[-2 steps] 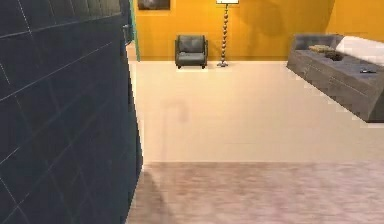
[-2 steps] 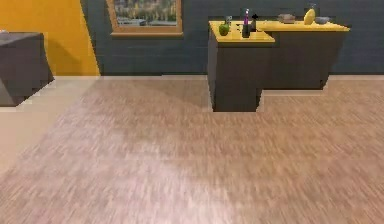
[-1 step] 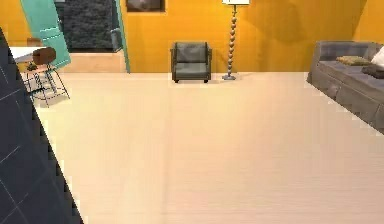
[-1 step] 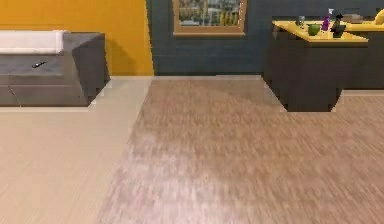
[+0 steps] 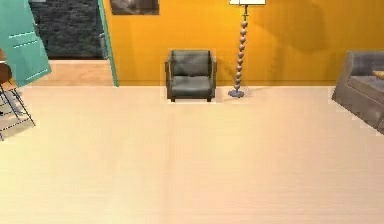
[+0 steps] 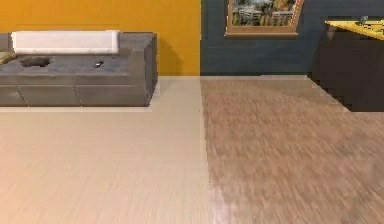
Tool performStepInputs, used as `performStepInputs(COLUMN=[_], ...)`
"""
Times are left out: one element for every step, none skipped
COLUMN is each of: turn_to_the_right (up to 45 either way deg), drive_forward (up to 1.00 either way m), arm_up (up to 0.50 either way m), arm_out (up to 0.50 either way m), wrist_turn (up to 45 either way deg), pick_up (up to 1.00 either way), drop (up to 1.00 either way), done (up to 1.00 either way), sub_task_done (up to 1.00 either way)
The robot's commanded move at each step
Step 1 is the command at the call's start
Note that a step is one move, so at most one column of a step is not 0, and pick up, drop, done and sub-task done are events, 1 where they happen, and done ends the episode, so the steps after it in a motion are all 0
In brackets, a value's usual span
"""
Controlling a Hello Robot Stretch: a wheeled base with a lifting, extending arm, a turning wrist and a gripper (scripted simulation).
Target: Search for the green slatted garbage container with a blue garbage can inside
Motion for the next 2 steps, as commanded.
performStepInputs(turn_to_the_right=[-30.0,0.0], drive_forward=[0.0,1.0], arm_up=[0.0,0.0], arm_out=[0.0,0.0], wrist_turn=[0.0,0.0], pick_up=[0.0,0.0], drop=[0.0,0.0], done=[0.0,0.0], sub_task_done=[0.0,0.0])
